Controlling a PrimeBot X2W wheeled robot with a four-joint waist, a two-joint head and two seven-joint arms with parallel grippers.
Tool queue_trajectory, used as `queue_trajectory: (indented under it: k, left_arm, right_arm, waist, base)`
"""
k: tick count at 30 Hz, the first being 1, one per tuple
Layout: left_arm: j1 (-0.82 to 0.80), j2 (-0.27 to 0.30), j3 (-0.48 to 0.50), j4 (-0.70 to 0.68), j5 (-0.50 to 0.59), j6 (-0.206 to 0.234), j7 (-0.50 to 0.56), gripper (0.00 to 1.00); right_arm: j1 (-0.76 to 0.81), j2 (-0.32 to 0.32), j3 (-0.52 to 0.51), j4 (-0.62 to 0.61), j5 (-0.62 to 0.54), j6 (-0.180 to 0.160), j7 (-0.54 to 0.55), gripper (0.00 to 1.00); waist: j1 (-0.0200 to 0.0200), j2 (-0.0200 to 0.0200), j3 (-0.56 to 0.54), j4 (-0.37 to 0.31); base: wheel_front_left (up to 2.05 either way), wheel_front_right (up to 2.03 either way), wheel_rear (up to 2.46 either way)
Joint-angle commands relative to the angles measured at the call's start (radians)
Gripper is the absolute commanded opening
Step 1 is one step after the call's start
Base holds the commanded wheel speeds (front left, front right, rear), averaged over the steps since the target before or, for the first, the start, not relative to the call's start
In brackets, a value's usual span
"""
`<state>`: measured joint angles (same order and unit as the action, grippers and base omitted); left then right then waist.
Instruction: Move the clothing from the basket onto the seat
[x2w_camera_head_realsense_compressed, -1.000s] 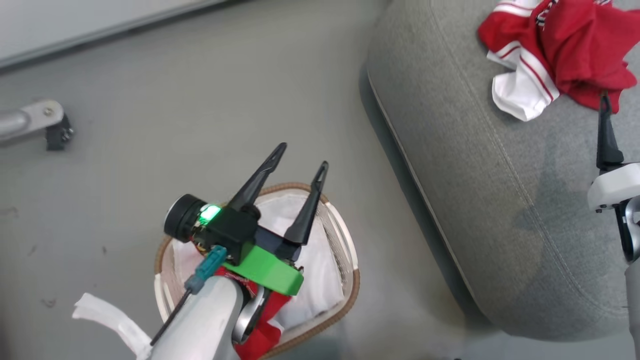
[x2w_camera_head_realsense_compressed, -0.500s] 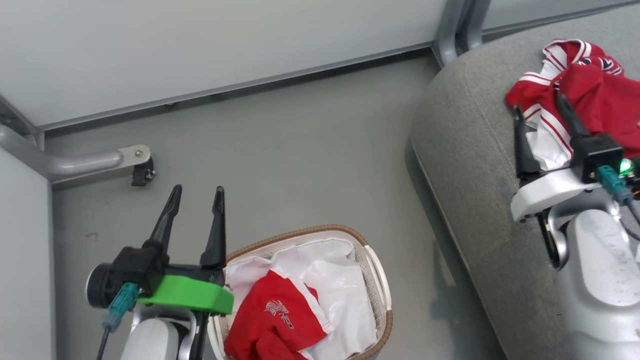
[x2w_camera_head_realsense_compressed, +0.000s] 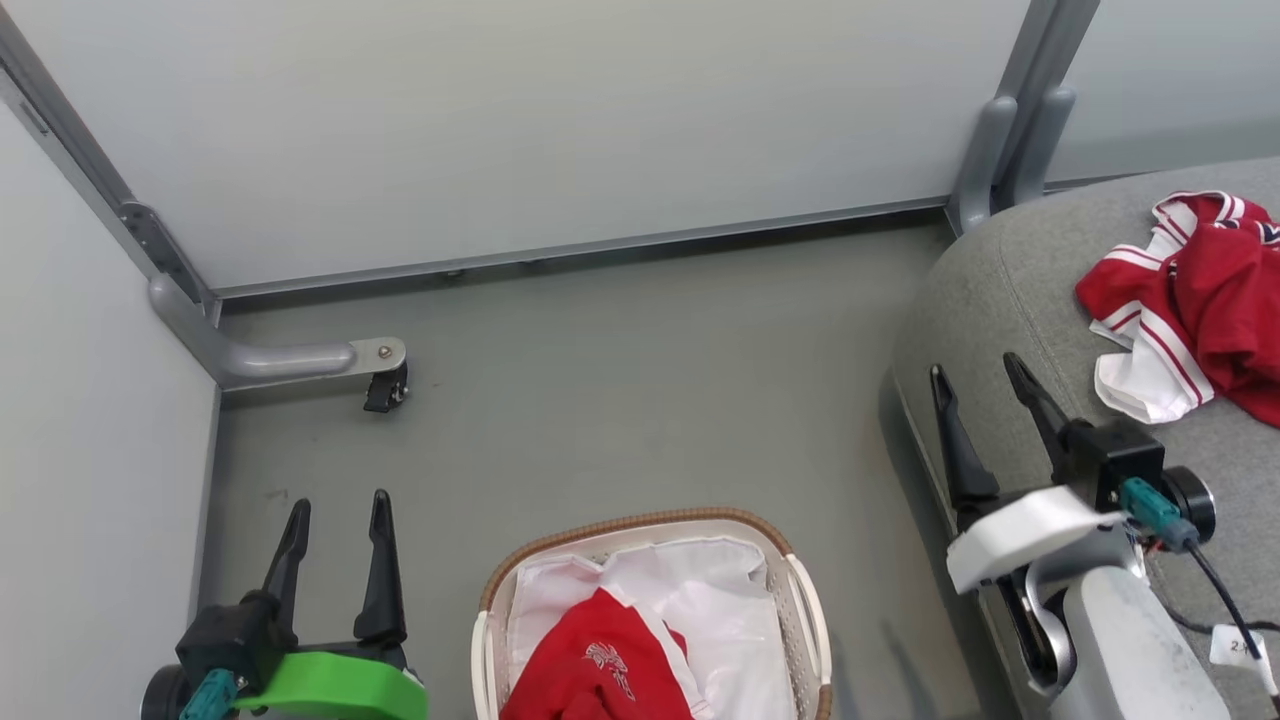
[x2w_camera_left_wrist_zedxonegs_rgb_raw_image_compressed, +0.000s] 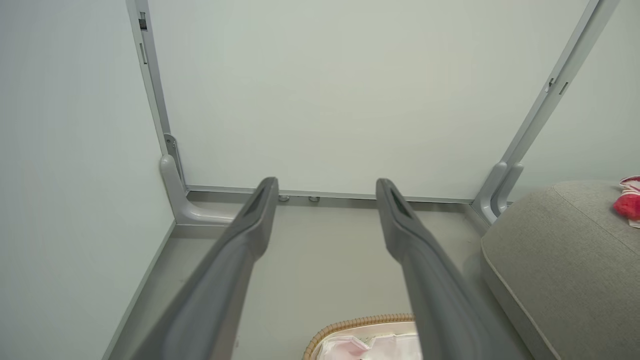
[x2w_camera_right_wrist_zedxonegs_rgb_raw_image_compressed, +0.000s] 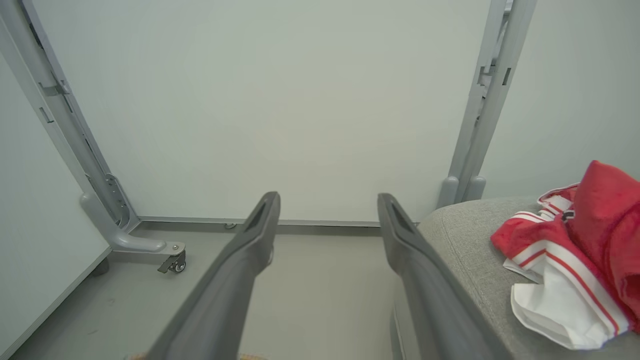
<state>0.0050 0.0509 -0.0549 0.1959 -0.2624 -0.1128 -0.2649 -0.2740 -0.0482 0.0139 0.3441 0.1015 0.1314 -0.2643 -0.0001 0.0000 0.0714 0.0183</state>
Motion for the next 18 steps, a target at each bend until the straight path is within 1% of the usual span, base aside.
queue_trajectory:
  k: [1, 8, 18]
  left_arm:
    - [0.026, 0.000, 0.001, 0.005, -0.018, 0.009, 0.001, 1.00]
    - [0.063, 0.000, -0.005, 0.020, -0.039, 0.018, 0.001, 1.00]
    - [0.071, 0.000, -0.014, 0.045, -0.053, 0.025, 0.001, 1.00]
  right_arm:
    - [0.039, -0.004, 0.004, -0.004, 0.017, -0.001, 0.000, 1.00]
    - [0.117, -0.004, 0.032, 0.009, 0.052, -0.001, 0.000, 1.00]
    - [0.126, -0.004, 0.049, 0.025, 0.057, -0.001, 0.000, 1.00]
  waist:
    - [0.0001, 0.0000, -0.034, 0.017]
    - [0.0001, 0.0000, -0.069, 0.008]
    - [0.0001, 0.0000, -0.082, -0.002]
  base:
    - [0.00, 0.00, 0.00]
    - [0.00, 0.00, 0.00]
    - [0.00, 0.00, 0.00]
